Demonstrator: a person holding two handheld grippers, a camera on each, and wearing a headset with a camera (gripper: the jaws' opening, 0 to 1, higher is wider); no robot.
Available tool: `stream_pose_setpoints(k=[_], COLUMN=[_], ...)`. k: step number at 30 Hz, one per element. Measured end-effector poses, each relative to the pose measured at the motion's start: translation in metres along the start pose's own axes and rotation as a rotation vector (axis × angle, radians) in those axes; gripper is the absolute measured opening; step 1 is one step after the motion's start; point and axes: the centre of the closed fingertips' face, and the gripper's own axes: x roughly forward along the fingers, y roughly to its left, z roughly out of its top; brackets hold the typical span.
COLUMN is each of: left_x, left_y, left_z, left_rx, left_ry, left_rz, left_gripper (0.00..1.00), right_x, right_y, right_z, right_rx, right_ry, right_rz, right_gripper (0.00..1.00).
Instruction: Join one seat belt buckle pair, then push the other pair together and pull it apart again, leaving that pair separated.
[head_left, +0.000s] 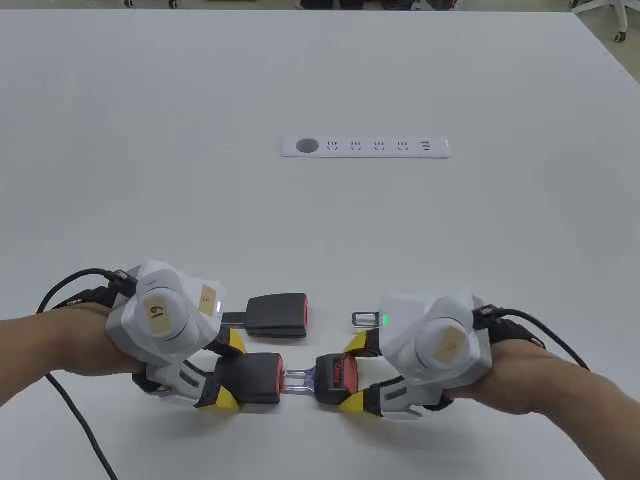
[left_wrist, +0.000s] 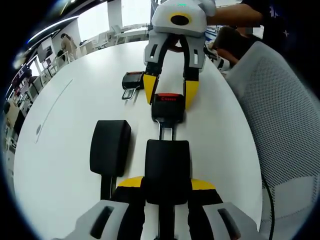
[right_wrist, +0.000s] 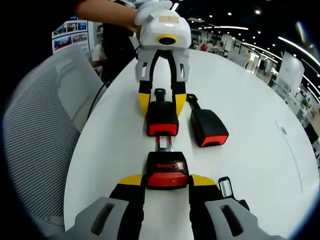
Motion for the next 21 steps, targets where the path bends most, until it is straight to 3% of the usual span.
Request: stream_pose_setpoints(k=[21], left_x=[0.0002], left_y=[0.0008], left_z=[0.0002], left_rx=[-0.004], left_ry=[0.0], left_rz=[0.002], left_gripper=[0.33], right_x=[0.0078], right_y=[0.0026], right_z=[0.0073], right_rx=[-0.003], right_ry=[-0.011], right_rz=[0.003], right_gripper=[0.31])
